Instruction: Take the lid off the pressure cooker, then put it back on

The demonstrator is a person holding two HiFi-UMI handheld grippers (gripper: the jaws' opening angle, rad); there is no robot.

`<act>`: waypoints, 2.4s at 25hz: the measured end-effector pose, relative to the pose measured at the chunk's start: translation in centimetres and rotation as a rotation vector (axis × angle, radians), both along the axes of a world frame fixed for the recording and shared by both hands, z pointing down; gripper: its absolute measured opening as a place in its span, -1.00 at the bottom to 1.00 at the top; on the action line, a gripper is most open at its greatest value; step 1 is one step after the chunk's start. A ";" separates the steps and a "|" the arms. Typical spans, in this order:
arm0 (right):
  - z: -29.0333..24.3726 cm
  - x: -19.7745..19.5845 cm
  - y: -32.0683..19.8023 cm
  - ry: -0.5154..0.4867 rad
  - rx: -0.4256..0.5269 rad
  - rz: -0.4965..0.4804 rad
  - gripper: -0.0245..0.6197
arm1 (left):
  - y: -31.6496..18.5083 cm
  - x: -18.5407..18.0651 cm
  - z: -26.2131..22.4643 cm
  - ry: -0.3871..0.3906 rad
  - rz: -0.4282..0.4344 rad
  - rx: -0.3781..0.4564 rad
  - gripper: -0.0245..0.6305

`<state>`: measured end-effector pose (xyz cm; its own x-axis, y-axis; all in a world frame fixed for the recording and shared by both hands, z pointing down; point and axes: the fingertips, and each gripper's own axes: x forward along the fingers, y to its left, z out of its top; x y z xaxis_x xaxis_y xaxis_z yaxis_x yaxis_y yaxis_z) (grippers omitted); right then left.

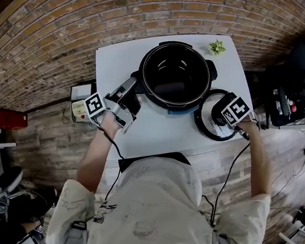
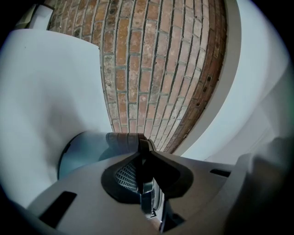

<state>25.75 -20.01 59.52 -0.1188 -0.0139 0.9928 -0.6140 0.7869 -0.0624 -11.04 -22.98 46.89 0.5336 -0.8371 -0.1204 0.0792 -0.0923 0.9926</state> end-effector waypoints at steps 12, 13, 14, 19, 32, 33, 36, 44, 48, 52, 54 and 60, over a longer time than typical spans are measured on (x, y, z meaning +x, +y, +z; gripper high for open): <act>-6.5 1.5 0.8 0.024 0.022 -0.019 -0.01 | 0.0 -0.1 0.0 0.005 -0.006 0.002 -0.71; -7.3 1.7 0.9 0.027 0.023 -0.022 -0.01 | 0.0 -0.1 0.0 0.006 -0.006 0.003 -0.71; -8.2 1.9 0.9 0.031 0.024 -0.025 -0.01 | 0.0 0.0 0.0 0.007 -0.005 0.002 -0.71; -13.0 2.1 0.7 0.038 0.052 -0.056 -0.01 | 0.0 -0.1 0.1 0.006 -0.004 0.003 -0.71; -23.9 -2.2 -1.6 -0.027 0.095 -0.134 -0.01 | 0.0 0.0 0.1 0.002 0.000 0.000 -0.71; -24.3 -3.0 -2.0 -0.036 0.098 -0.143 -0.01 | 0.0 0.0 0.1 0.000 0.000 0.000 -0.71; -25.0 -5.6 -2.8 -0.057 0.115 -0.191 -0.01 | -0.1 0.0 0.2 -0.006 0.000 0.001 -0.72; -24.2 -14.0 -3.9 -0.083 0.089 -0.348 -0.01 | -0.2 0.0 0.1 -0.005 -0.008 0.003 -0.72; -22.9 -17.3 -4.6 -0.090 0.072 -0.400 -0.01 | -0.1 0.0 0.1 -0.005 -0.014 -0.002 -0.72; -21.8 -19.7 -5.4 -0.103 0.036 -0.434 -0.01 | -0.1 0.1 0.1 -0.005 -0.020 -0.008 -0.72; -21.4 -20.8 -5.8 -0.106 0.028 -0.441 -0.01 | -0.2 0.1 0.1 -0.003 -0.022 -0.008 -0.72; -20.8 -22.9 -6.9 -0.131 0.015 -0.448 -0.01 | -0.1 0.1 -0.1 0.004 -0.026 -0.006 -0.72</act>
